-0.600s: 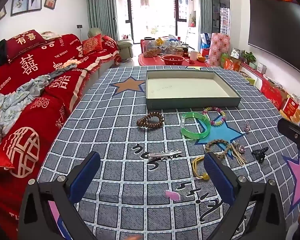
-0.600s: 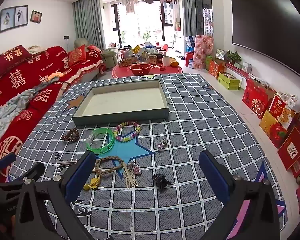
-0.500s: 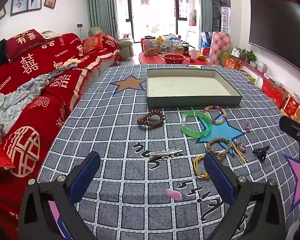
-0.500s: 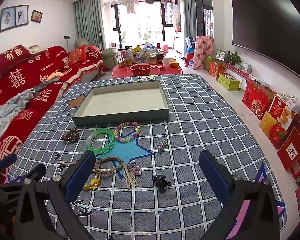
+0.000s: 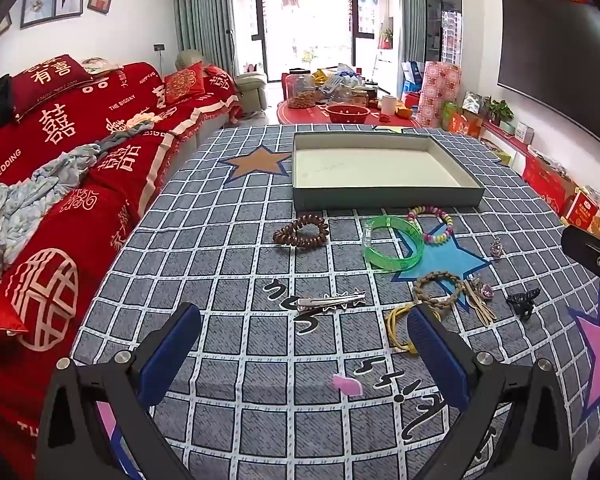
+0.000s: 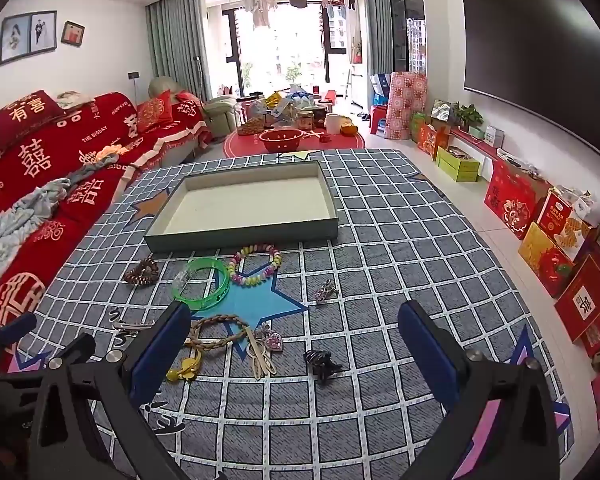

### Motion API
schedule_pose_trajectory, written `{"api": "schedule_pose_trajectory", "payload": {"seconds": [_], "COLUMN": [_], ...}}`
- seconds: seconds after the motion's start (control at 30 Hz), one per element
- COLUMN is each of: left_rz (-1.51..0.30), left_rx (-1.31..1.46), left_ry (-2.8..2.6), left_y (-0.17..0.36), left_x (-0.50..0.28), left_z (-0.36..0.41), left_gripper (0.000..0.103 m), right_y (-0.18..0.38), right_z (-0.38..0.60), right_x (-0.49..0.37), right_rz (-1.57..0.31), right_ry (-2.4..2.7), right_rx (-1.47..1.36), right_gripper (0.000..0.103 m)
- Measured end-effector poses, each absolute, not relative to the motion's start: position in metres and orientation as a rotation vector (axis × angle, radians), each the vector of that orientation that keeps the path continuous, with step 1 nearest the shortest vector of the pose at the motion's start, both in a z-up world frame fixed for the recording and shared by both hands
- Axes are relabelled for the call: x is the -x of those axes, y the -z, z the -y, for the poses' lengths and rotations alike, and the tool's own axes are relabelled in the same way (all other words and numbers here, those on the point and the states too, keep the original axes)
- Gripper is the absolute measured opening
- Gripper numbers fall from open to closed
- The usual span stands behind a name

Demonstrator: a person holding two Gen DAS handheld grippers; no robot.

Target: Organize jewelry

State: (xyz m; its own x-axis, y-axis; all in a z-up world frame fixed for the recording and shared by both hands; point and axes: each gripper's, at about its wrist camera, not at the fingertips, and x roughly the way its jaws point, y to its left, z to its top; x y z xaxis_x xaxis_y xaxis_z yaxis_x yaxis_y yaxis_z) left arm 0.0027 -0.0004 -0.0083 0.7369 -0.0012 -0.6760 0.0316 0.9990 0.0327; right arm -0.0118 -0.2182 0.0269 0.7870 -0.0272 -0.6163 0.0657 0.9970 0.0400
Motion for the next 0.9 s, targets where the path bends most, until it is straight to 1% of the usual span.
{"api": "schedule_pose_trajectory", "payload": {"seconds": [0.9], "left_rz": [-0.732], "left_rx": [-0.027], "left_ry": [0.029], "left_y": [0.0038], "left_x": [0.0004], "left_z": [-0.0004], "left_gripper": [0.103], "right_y": [-0.0320], "right_z": [0.2174], "right_x": [0.0123], "right_rz": [-0.659], "right_ry": [0.044], "right_rx": [-0.066], "right_gripper": [0.103]}}
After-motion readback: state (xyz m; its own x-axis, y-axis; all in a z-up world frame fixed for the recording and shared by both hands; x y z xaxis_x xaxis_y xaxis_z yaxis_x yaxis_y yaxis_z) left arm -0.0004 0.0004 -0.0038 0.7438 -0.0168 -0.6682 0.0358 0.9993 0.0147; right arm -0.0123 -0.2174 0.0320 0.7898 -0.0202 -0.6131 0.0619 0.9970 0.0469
